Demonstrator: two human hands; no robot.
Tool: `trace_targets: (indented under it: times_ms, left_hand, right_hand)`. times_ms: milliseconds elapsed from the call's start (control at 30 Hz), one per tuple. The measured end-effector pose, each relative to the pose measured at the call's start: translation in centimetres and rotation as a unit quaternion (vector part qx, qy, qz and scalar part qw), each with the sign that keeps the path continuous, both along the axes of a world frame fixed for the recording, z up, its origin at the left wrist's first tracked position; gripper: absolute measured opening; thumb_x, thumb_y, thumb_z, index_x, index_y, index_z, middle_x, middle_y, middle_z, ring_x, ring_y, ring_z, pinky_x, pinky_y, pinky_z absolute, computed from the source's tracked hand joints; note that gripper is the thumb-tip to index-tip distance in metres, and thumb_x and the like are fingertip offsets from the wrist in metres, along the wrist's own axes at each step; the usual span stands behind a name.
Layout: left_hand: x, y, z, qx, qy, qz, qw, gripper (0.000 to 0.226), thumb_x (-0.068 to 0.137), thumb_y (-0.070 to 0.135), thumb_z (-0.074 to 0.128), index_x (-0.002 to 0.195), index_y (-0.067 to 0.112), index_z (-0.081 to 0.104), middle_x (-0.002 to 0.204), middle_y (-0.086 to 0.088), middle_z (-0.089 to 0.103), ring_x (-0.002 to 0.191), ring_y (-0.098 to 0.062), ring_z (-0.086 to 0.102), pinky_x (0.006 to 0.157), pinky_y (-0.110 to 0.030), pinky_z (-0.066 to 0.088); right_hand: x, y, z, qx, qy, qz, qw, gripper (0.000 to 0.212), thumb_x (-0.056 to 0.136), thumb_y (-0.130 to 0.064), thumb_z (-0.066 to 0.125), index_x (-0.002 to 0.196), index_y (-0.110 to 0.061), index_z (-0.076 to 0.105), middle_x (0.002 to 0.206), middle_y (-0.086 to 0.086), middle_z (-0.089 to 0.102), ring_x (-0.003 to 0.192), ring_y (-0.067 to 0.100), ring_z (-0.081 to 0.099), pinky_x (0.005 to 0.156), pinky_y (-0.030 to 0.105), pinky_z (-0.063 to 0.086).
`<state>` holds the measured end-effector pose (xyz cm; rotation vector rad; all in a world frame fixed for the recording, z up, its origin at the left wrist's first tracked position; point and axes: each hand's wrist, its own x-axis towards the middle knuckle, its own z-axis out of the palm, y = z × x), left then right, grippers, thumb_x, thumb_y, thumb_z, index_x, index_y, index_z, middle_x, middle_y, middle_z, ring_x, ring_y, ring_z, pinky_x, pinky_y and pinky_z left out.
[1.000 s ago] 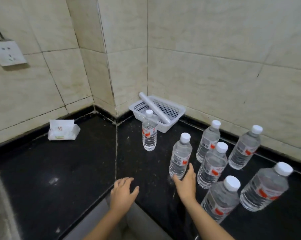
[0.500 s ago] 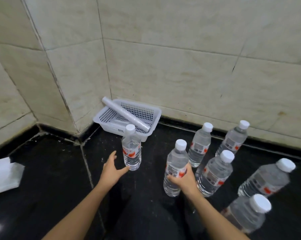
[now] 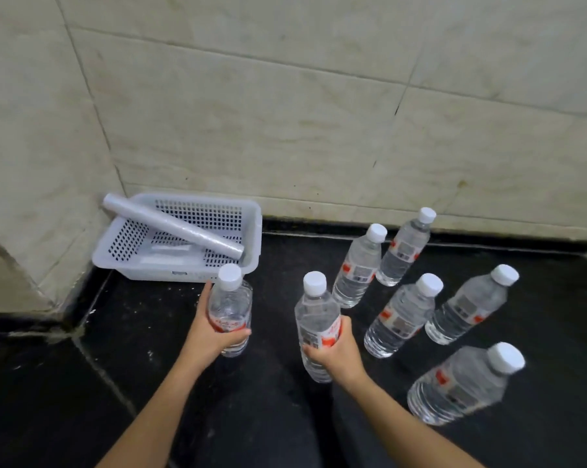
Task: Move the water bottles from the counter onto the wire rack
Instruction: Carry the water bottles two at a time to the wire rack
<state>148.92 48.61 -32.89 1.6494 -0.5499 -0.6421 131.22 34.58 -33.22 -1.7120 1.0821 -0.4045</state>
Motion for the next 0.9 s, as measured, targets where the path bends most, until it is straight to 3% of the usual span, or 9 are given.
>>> trace_targets:
  times_ms: [100, 167, 267, 433, 700, 800, 900]
  left_hand:
    - [-1.0, -0.8, -0.4, 0.005, -0.009, 0.055, 0.998, 0.080, 0.056, -0.005, 0.082, 0.116, 0.029, 0.041, 0.105, 0.008, 0.057, 0.094, -0.009, 0.057, 0.095, -0.034, 0.043]
    - [-1.7, -1.1, -1.2, 0.019, -0.016, 0.107, 0.994, 0.074, 0.055, 0.004, 0.084, 0.114, 0.029, 0.046, 0.110, -0.002, 0.060, 0.100, -0.019, 0.058, 0.093, -0.035, 0.045]
    - [-2.7, -1.0, -1.6, 0.027, -0.033, 0.139, 0.989, 0.076, 0.056, 0.009, 0.084, 0.122, 0.019, 0.048, 0.117, -0.005, 0.058, 0.108, -0.021, 0.054, 0.092, -0.033, 0.044]
    - [-4.3, -0.3, -0.3, 0.032, -0.029, 0.125, 0.991, 0.075, 0.059, 0.008, 0.083, 0.125, 0.017, 0.046, 0.108, 0.004, 0.053, 0.099, -0.014, 0.051, 0.086, -0.028, 0.039]
    - [-11.5, 1.1, 0.5, 0.021, -0.023, 0.069, 0.997, 0.062, 0.057, 0.000, 0.082, 0.104, 0.021, 0.047, 0.102, -0.006, 0.059, 0.094, -0.026, 0.059, 0.081, -0.032, 0.042]
    - [-17.3, 0.6, 1.9, -0.001, -0.033, 0.035, 0.999, 0.067, 0.051, 0.001, 0.085, 0.104, 0.020, 0.048, 0.103, -0.008, 0.061, 0.093, -0.025, 0.059, 0.083, -0.033, 0.044]
    - [-24.4, -0.1, 3.5, -0.032, -0.016, 0.003, 0.999, 0.065, 0.054, -0.006, 0.083, 0.103, 0.019, 0.048, 0.092, -0.001, 0.060, 0.089, -0.023, 0.058, 0.083, -0.033, 0.043]
  right_hand:
    - [0.9, 0.6, 0.5, -0.018, 0.021, -0.011, 1.000, 0.060, 0.063, -0.011, 0.081, 0.102, -0.022, 0.037, 0.089, -0.010, 0.055, 0.088, 0.017, 0.058, 0.079, 0.025, 0.043]
    - [1.3, 1.0, 0.8, -0.028, 0.032, -0.018, 0.999, 0.058, 0.063, -0.013, 0.081, 0.100, -0.022, 0.037, 0.086, -0.011, 0.054, 0.085, 0.015, 0.057, 0.076, 0.024, 0.041]
    - [0.9, 1.8, 0.9, -0.030, 0.028, -0.037, 0.998, 0.056, 0.064, -0.013, 0.080, 0.099, -0.021, 0.037, 0.086, -0.010, 0.055, 0.085, 0.015, 0.056, 0.075, 0.025, 0.042]
    - [-1.3, 3.0, 1.2, -0.028, 0.015, -0.083, 0.996, 0.055, 0.066, -0.013, 0.079, 0.098, -0.019, 0.035, 0.090, -0.003, 0.055, 0.086, 0.019, 0.056, 0.076, 0.026, 0.041]
    - [-11.3, 5.3, 1.9, -0.040, 0.068, -0.093, 0.993, 0.053, 0.063, -0.024, 0.079, 0.096, -0.022, 0.038, 0.093, -0.002, 0.056, 0.089, 0.022, 0.058, 0.080, 0.032, 0.046]
    - [-17.6, 6.7, 2.8, -0.052, 0.057, -0.118, 0.990, 0.053, 0.062, -0.029, 0.079, 0.096, -0.027, 0.039, 0.092, -0.003, 0.058, 0.085, 0.019, 0.056, 0.075, 0.030, 0.044]
    - [-24.5, 7.7, 3.6, -0.064, 0.026, -0.148, 0.987, 0.050, 0.058, -0.028, 0.081, 0.083, -0.031, 0.039, 0.087, -0.006, 0.060, 0.082, 0.016, 0.058, 0.070, 0.026, 0.043]
